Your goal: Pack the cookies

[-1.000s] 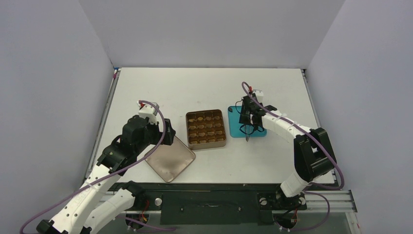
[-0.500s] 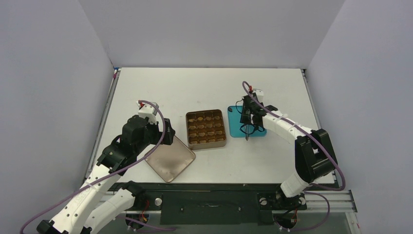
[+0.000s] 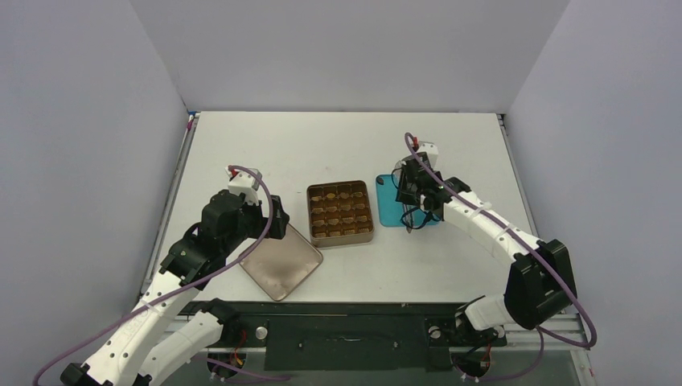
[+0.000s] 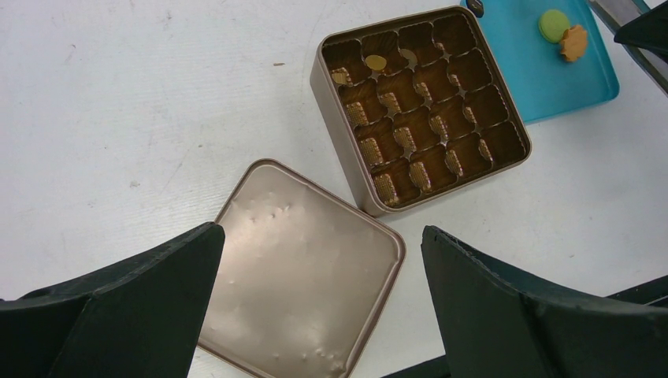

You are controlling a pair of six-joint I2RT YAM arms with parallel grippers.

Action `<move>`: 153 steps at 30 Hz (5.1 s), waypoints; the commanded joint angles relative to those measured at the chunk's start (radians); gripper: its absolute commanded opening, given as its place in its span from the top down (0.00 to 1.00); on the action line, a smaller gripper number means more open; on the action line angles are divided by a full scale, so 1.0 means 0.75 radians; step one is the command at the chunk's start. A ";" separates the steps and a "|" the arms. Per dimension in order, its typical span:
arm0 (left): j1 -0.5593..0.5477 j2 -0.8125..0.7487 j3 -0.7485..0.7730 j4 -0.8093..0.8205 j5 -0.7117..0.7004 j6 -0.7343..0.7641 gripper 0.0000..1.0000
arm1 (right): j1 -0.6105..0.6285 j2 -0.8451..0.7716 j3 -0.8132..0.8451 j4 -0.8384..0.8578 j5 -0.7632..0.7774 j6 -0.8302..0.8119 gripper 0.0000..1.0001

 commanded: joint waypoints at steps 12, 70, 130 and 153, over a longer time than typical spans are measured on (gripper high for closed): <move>0.009 -0.015 0.012 0.046 0.021 -0.002 0.03 | 0.245 -0.125 0.097 -0.099 -0.040 0.017 0.83; 0.007 -0.016 0.013 0.041 0.029 -0.005 0.03 | 0.418 0.088 0.189 -0.051 0.073 0.100 0.61; 0.008 0.001 0.014 0.041 0.026 -0.002 0.03 | 0.122 0.145 0.056 0.064 0.045 0.009 0.63; 0.009 0.008 0.015 0.037 0.022 -0.001 0.03 | 0.086 0.320 0.191 0.092 0.005 -0.008 0.65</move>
